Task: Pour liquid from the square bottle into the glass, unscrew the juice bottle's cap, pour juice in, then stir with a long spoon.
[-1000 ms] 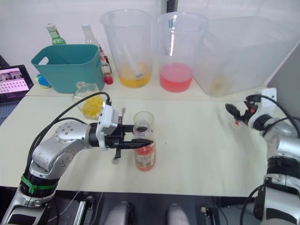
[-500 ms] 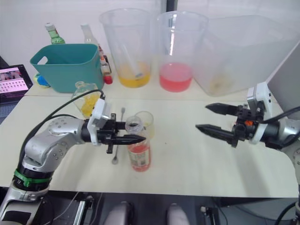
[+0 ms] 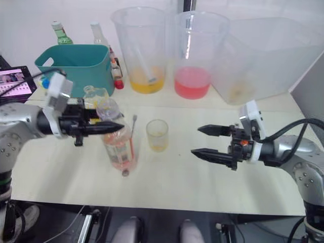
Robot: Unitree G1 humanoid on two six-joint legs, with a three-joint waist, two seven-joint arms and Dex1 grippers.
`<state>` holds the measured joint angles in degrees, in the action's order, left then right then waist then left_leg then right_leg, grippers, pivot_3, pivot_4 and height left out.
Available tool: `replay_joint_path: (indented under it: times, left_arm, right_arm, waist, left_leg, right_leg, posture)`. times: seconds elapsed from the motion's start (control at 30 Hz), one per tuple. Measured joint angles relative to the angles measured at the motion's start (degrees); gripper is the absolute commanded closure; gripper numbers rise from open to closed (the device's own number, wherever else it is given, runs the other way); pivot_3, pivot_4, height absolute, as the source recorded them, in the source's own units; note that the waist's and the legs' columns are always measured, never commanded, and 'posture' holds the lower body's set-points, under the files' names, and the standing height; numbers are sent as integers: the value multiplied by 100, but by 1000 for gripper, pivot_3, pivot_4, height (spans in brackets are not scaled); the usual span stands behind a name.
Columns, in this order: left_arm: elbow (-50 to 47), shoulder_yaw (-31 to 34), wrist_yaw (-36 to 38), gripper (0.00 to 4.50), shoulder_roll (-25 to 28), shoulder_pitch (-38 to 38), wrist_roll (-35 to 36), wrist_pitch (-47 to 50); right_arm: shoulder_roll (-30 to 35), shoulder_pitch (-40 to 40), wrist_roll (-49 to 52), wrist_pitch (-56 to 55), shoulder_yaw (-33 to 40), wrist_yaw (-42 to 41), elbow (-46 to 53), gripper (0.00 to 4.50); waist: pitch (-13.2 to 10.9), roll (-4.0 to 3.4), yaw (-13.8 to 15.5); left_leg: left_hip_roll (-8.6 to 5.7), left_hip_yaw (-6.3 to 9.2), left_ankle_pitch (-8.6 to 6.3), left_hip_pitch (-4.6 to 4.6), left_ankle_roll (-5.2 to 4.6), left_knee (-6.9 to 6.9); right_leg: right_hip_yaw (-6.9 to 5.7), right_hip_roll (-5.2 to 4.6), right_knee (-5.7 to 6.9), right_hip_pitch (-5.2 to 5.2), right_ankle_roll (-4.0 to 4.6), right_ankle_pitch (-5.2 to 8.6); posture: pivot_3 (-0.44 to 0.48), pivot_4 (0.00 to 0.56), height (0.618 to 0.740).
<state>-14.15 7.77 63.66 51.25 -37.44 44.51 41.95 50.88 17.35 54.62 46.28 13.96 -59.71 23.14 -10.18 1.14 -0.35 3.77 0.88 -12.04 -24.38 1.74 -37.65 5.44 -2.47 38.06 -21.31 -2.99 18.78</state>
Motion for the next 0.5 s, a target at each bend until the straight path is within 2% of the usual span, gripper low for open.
replay_joint_path:
  times: [0.27,0.5]
  left_arm:
    - [642,-483,-238,3099,-492,-252,-885,-719]
    - [1678,-1143,-649,3099,-1058,-764,-2434,-2147]
  right_arm:
    - [-51,-107,-205,-190,-45,71,38,39]
    - [-100,-546,-21,-101,130,476,426,39]
  waist:
    - [-1,2,-3]
    - [-2,4,46]
  left_leg:
    - [1,1,0,-6,0,0]
    - [-3,2,0,-10,0,-2]
  right_leg:
    - [-1,1,4,-8,1,-1]
    - [-1,0,5,-8,0,-1]
  posture:
    - [0,150,726]
    - [0,150,726]
